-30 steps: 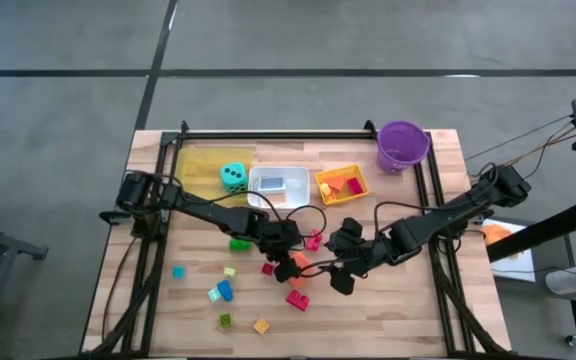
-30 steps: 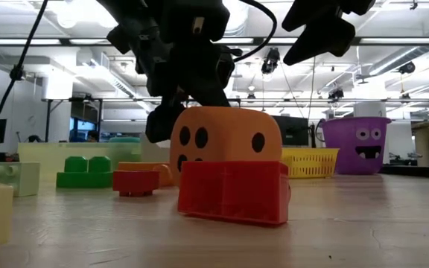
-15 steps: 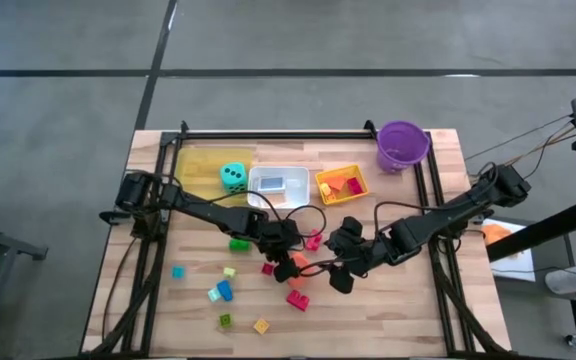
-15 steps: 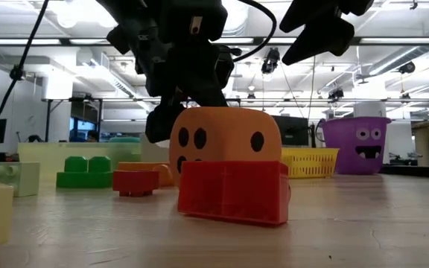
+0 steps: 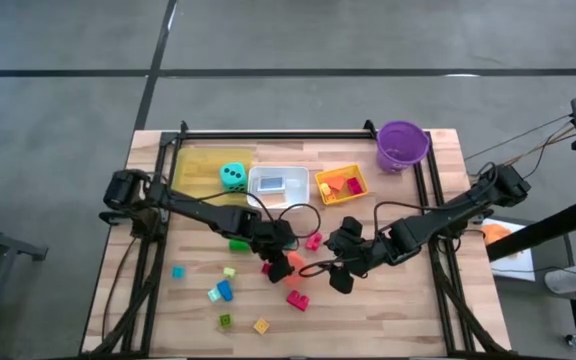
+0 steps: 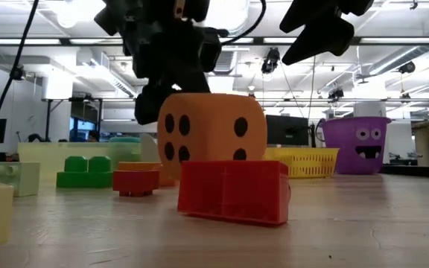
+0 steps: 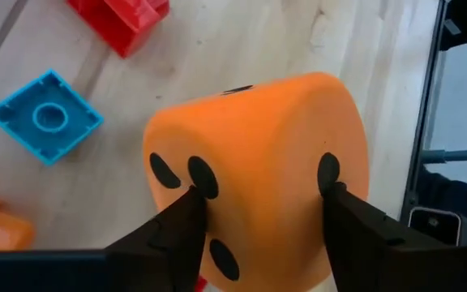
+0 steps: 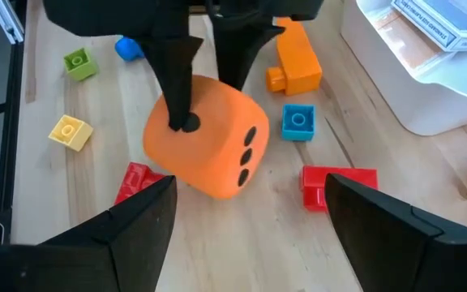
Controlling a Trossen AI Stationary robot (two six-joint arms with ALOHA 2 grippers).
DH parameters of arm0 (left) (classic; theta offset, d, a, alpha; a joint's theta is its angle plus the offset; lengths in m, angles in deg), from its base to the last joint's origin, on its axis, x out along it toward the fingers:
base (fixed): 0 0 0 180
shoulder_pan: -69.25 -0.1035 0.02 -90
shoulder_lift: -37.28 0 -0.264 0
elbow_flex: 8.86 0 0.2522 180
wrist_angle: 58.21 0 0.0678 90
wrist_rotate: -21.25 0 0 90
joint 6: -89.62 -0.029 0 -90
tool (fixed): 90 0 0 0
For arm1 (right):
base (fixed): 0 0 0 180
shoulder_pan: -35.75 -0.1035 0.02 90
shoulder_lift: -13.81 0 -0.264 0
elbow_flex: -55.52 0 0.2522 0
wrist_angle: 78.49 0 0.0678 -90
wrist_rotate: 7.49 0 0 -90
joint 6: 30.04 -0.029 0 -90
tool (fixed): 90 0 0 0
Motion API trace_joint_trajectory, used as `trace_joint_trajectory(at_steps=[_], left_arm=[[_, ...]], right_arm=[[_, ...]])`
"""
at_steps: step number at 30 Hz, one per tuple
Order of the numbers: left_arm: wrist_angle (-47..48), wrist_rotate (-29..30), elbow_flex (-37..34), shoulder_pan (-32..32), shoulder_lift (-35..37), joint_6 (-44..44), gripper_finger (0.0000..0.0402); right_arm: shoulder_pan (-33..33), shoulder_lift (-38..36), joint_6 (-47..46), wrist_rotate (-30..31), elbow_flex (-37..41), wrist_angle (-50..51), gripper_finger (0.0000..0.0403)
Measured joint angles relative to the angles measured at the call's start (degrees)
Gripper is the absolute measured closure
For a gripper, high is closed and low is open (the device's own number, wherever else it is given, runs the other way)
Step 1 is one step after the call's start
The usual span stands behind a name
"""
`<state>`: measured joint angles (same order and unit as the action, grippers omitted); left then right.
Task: Pick & Place Toys
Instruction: Put the orange dice into the yellow transparent bin
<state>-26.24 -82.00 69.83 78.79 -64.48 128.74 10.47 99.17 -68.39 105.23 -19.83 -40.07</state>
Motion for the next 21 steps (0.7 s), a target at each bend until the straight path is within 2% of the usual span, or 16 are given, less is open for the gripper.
trace_joint_trajectory(at_steps=[7,16,21], left_arm=[[7.1,6.2,0.1,0.0,4.4,-0.6,0.0249],[12.7,11.9,0.2,0.1,9.3,-0.3,0.0334],[14.4,12.3,0.2,0.3,9.5,-0.3,0.0365]], right_arm=[[0.0,0.0,-2.0,0.0,0.0,0.1,0.0094],[-0.1,0.0,-3.1,0.0,0.0,0.1,0.0094],[-0.1,0.0,-3.1,-0.1,0.0,0.1,0.0094]])
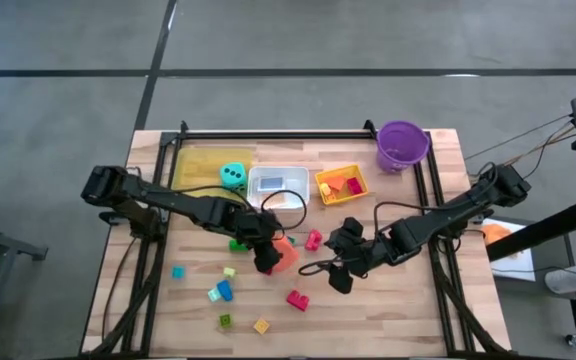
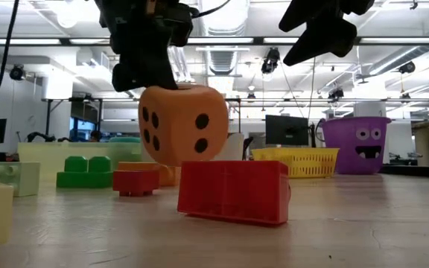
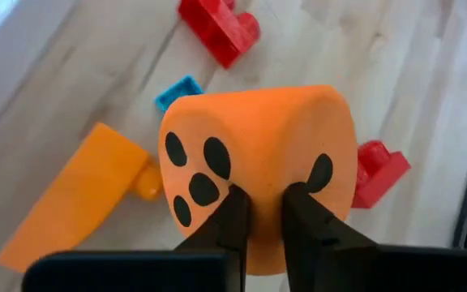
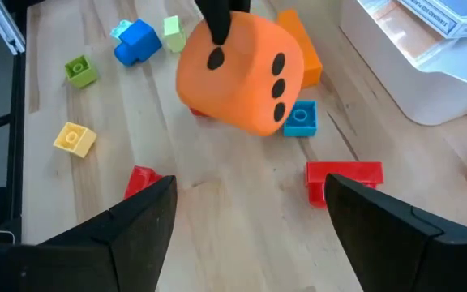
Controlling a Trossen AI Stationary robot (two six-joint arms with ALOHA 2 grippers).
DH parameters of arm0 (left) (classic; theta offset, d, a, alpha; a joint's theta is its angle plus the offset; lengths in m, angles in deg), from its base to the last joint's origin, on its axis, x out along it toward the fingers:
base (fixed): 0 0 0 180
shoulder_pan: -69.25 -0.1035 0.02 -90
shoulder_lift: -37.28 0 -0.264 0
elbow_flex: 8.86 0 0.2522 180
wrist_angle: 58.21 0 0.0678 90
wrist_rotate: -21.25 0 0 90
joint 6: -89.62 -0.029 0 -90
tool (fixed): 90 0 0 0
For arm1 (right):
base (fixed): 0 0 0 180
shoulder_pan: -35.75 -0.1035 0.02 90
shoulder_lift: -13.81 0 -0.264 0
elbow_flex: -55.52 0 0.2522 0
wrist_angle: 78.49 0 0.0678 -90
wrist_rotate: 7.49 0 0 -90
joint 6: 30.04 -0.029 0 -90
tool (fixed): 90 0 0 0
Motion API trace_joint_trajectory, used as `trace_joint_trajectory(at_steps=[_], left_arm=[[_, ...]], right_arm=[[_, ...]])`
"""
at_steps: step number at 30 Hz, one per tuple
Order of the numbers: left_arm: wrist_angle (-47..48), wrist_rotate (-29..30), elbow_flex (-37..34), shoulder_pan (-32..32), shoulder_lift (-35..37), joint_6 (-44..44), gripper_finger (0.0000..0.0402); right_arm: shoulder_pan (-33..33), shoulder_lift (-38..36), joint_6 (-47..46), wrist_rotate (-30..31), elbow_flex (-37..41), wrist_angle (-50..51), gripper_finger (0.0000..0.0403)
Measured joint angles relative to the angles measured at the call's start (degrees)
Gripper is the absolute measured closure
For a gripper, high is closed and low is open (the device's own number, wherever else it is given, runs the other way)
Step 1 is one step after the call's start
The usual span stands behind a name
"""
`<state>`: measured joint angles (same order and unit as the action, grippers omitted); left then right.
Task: Pick & Place Toys
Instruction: Put the orange dice into the yellow transparent bin
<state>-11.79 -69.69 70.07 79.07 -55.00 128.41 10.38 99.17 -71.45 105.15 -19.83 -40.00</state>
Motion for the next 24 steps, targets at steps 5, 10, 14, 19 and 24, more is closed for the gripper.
trace_joint_trajectory(at_steps=[5,10,14,19,24], left_arm=[[0.1,-2.0,0.1,0.4,-3.3,-0.1,0.0400],[-2.6,-3.5,0.3,1.1,-5.3,-1.1,0.0400],[-3.5,-4.0,0.3,1.4,-5.5,-1.5,0.0400],[-4.7,-4.1,0.3,3.2,-5.5,-1.5,0.0401],[-5.2,1.1,0.3,5.8,-5.5,-1.3,0.0350]], right_arm=[[0.0,0.0,0.0,0.0,0.0,0.0,0.0094],[0.0,0.0,0.0,-0.1,0.0,0.0,0.0094],[0.0,0.0,0.0,-0.1,0.0,0.0,0.0094],[-0.3,0.0,0.0,-0.1,0.0,0.0,0.0094],[-0.4,0.0,-0.2,-0.1,0.0,0.0,0.0094]])
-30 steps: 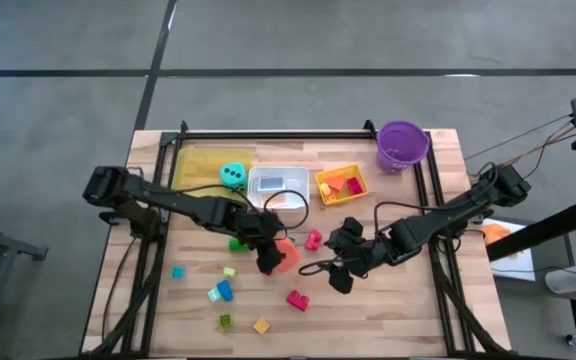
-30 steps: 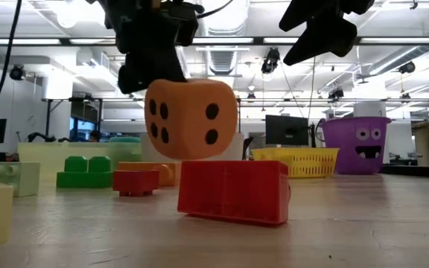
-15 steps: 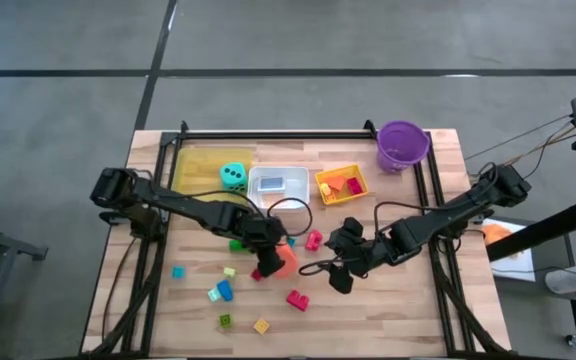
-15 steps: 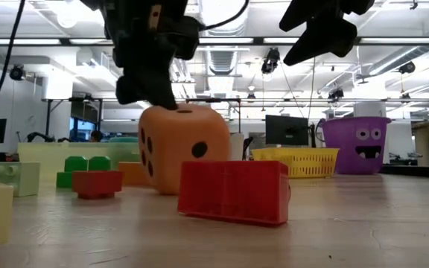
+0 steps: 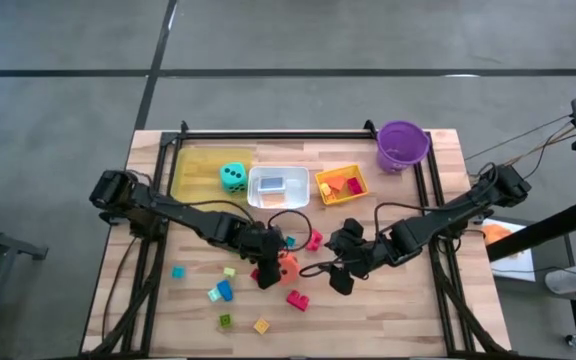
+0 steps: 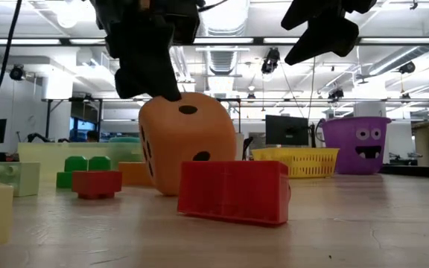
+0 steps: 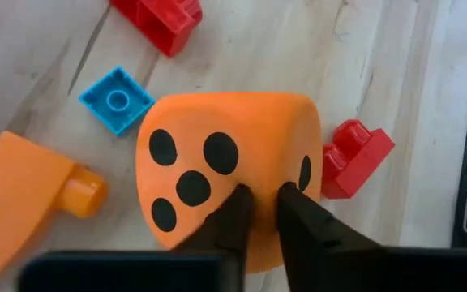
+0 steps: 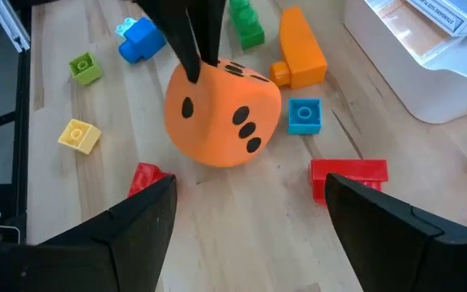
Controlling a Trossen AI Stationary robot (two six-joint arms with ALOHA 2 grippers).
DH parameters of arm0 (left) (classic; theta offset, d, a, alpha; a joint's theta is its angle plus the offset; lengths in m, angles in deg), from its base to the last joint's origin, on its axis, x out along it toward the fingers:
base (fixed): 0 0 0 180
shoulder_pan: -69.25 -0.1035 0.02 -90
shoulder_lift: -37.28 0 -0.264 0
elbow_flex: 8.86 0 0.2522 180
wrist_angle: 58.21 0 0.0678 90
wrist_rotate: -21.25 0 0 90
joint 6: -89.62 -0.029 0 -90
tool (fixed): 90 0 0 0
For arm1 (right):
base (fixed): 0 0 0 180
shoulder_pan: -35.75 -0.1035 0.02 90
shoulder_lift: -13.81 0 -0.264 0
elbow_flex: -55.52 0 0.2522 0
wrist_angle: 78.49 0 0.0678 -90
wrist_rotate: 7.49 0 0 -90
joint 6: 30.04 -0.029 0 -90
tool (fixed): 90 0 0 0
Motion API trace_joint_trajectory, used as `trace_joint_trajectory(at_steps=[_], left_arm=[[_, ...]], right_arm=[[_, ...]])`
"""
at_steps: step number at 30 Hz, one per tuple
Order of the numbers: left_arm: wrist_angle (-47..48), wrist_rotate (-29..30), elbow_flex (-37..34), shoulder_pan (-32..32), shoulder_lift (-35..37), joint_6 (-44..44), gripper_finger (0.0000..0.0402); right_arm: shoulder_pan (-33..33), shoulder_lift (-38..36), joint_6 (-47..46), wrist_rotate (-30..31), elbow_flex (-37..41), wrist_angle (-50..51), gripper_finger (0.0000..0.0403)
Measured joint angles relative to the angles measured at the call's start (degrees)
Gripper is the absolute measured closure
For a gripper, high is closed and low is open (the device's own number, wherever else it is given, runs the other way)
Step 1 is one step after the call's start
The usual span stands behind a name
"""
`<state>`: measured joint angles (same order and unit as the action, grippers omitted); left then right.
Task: Pick & Place Toys
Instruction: Put the orange dice into the yellow transparent bin
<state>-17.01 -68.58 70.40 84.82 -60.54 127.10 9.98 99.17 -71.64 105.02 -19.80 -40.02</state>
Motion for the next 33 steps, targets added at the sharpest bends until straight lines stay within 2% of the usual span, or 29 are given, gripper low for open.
trace_joint_trajectory(at_steps=[8,13,15,21,28,33], left_arm=[[-3.9,1.9,-0.1,1.9,-0.5,-3.2,0.0182],[-5.4,5.8,0.1,2.5,-3.1,-4.8,0.0119],[-5.3,8.1,0.0,2.4,-3.9,-5.1,0.0102],[-5.3,7.7,-0.1,2.4,-4.6,-5.8,0.0073],[-5.2,4.2,-0.2,1.6,-4.7,-7.3,0.0068],[-5.2,3.9,-0.2,0.8,-4.7,-6.8,0.0068]], right_arm=[[-0.3,0.0,0.0,0.0,0.0,0.0,0.0094],[-0.3,0.0,0.0,0.0,0.0,-0.1,0.0094],[-0.3,0.0,0.0,0.0,0.0,-0.1,0.0094],[-0.3,0.0,0.0,0.0,0.0,-0.3,0.0094],[-0.8,0.0,0.2,0.0,0.1,-1.2,0.0094],[-0.9,0.0,0.2,0.0,0.1,-1.3,0.0094]])
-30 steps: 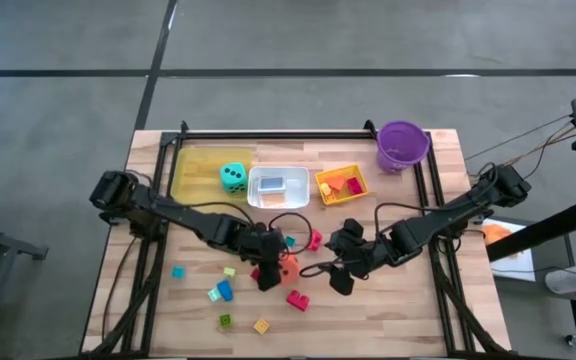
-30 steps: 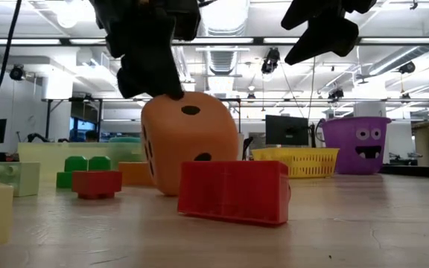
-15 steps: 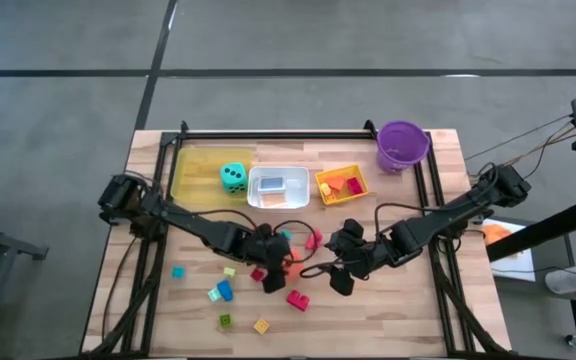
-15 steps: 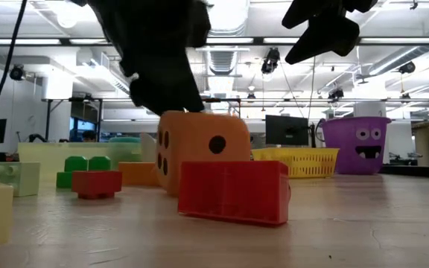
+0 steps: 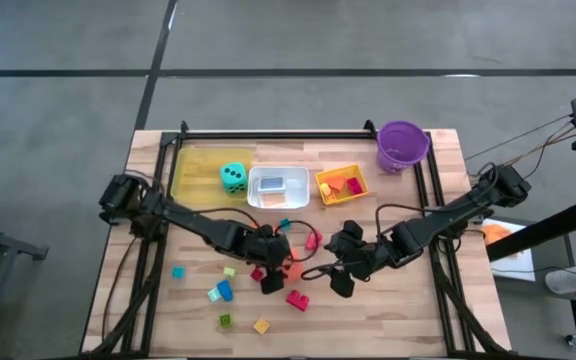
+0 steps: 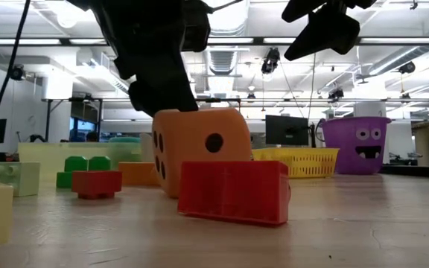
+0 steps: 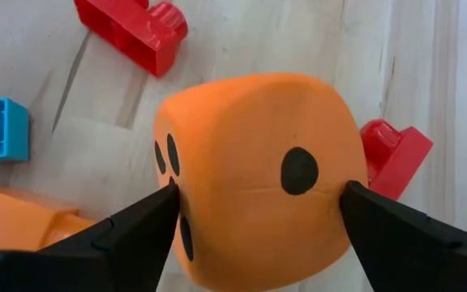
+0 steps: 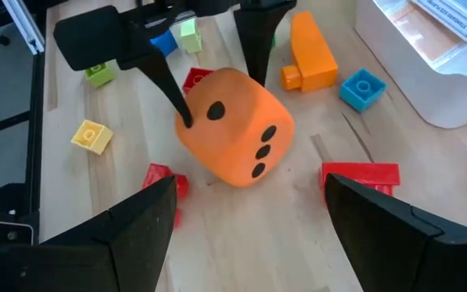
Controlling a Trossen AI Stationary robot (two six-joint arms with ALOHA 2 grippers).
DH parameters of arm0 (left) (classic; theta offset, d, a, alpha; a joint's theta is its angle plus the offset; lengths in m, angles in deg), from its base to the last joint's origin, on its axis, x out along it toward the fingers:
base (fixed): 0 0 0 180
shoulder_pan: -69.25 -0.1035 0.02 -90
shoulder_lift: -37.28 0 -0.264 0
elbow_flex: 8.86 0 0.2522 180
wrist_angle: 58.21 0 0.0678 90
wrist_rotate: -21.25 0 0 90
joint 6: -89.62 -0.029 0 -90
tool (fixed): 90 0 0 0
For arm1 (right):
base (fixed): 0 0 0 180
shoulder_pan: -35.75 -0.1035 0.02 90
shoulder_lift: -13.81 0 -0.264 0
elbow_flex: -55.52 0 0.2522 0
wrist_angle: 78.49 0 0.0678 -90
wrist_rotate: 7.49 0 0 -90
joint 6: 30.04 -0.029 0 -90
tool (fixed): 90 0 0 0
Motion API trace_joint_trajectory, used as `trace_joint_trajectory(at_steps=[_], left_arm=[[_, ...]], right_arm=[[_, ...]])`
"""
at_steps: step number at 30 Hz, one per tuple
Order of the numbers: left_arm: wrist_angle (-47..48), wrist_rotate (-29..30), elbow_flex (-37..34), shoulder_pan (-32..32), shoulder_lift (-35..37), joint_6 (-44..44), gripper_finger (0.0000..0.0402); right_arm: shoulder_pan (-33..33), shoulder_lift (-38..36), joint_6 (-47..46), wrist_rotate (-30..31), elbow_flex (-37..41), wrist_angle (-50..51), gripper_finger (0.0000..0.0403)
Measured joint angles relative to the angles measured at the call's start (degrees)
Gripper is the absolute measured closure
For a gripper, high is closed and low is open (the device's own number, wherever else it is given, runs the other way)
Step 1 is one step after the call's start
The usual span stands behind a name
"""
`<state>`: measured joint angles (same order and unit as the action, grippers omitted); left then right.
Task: Pick & Place Toys
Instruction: Put the orange dice into the yellow transparent bin
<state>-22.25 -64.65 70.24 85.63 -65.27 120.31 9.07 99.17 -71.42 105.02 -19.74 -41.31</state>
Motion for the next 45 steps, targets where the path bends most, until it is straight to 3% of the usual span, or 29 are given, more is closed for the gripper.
trace_joint_trajectory(at_steps=[23,31,45], left_arm=[[3.6,-1.6,1.7,-1.3,1.0,0.8,0.0067],[3.5,-1.8,1.8,-1.3,1.0,-0.5,0.0008],[3.3,-2.2,5.2,-1.3,1.1,2.0,0.0004]], right_arm=[[-0.1,0.0,1.1,0.0,0.0,-0.1,0.0094],[-0.1,0.0,1.1,0.0,0.0,-0.1,0.0094],[-0.2,0.0,1.1,0.0,0.0,-0.2,0.0094]])
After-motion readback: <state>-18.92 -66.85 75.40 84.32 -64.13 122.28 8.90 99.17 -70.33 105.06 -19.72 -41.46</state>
